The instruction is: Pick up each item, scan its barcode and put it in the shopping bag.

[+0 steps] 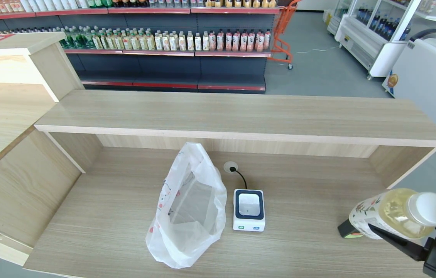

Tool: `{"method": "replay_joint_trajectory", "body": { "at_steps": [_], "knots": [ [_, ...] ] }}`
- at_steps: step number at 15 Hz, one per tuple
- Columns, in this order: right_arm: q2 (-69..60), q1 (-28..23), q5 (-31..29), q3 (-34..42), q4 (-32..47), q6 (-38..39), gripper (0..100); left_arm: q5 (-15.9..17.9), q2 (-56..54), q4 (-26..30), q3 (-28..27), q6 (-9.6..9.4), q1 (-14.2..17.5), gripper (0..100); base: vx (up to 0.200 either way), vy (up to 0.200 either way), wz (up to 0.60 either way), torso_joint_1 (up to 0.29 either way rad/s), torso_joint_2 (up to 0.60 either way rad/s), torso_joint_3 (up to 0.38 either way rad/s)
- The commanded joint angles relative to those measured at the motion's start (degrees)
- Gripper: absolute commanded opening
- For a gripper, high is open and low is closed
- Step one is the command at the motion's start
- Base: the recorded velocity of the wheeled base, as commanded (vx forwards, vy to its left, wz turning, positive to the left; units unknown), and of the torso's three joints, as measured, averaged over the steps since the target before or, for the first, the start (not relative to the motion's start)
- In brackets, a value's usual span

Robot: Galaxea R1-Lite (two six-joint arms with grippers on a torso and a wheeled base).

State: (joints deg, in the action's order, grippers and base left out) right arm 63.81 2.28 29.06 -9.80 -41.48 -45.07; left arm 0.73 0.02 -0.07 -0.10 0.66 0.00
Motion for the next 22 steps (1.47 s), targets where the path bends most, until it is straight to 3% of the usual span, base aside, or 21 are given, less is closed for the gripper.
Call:
{"method": "replay_joint_trajectory", "body": {
  "at_steps": [1, 6, 11, 13, 16, 22],
  "knots": [
    [-0.61, 0.09, 0.03, -0.31, 0.18, 1.3, 0, 0.06, -0.02, -0.01, 0.01, 0.04, 0.0, 100, 0.0, 0.2, 0.0, -0.002, 0.01, 0.007],
    [4.75, 0.36, 0.38, -4.26, 0.18, 10.26, 0, -0.03, -0.02, -0.01, 0.01, 0.13, 0.0, 100, 0.0, 0.2, 0.0, -0.001, 0.0, 0.001],
    [17.93, 0.97, 2.58, -13.93, -0.26, 10.35, 0, -0.03, -0.02, -0.01, 0.01, 0.04, 0.0, 100, 0.0, 0.2, 0.0, 0.007, 0.0, 0.004],
    [21.8, 0.97, 3.28, -16.3, -0.35, 9.56, 0, 0.06, -0.02, -0.01, 0.01, 0.04, 0.0, 100, 0.0, 0.0, 0.0, 0.0, 0.0, 0.0],
    [27.95, 0.97, 5.04, -17.88, -1.41, 3.76, 0, 0.06, -0.02, -0.01, 0.01, 0.04, 0.0, 100, 0.0, 0.0, 0.0, 0.0, 0.0, 0.0],
    [36.74, 0.27, 11.63, -13.31, -16.61, -9.34, 0, -0.03, -0.02, -0.01, 0.01, 0.04, 0.0, 100, 0.0, 0.0, 0.0, 0.0, 0.0, 0.0]
  ]
}}
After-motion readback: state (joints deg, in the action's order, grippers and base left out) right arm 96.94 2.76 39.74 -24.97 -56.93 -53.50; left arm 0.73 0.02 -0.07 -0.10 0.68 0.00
